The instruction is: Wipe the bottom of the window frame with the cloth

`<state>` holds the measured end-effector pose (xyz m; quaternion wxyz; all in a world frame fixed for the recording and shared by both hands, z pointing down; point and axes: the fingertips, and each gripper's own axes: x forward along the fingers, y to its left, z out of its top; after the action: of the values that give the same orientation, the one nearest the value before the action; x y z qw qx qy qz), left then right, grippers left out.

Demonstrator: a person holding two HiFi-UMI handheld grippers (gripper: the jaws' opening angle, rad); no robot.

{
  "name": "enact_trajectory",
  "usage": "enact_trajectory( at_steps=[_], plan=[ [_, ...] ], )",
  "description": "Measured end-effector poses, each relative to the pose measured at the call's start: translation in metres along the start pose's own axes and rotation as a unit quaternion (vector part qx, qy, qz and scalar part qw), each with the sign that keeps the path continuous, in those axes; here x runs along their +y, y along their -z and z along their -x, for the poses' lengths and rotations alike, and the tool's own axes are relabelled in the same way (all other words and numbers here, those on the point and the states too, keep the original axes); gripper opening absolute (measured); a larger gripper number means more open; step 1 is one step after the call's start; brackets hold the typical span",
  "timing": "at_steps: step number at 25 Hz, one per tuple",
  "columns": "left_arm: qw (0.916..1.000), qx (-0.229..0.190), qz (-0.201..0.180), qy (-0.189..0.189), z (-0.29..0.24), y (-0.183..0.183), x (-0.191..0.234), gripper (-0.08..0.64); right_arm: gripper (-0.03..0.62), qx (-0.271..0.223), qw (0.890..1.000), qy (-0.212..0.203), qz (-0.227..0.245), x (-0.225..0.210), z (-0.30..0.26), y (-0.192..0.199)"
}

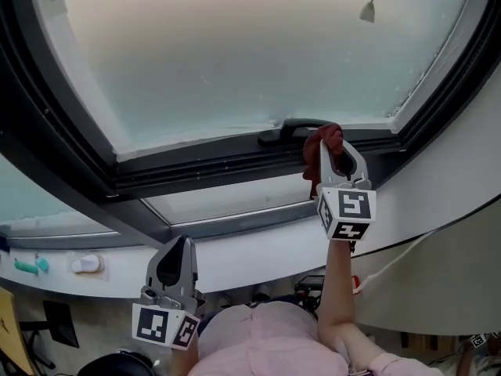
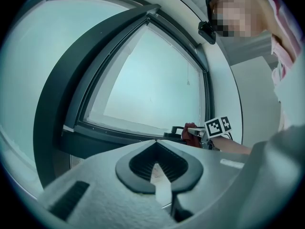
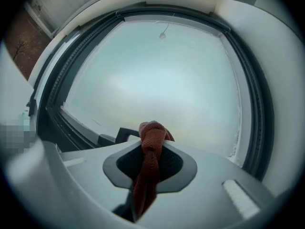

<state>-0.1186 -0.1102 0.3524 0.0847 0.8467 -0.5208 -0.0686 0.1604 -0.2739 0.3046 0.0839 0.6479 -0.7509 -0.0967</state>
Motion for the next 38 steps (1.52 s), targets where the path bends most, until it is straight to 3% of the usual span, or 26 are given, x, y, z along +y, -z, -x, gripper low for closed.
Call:
enact_trajectory(
  at_steps=[11,38],
  plan=[
    [0.9991,-0.001,-0.002,-0.041,-0.021,0.004,-0.010,-0.005,0.061,0.060,0.997,-0.045,-0.004,0.001,-0.039,0.032],
    [0.9986,-0.003,-0.010,-0.052,-0.033,0.010,-0.038,-0.005,0.060,0.053,0.996,-0.077,-0.012,-0.015,-0.036,0.038]
  ],
)
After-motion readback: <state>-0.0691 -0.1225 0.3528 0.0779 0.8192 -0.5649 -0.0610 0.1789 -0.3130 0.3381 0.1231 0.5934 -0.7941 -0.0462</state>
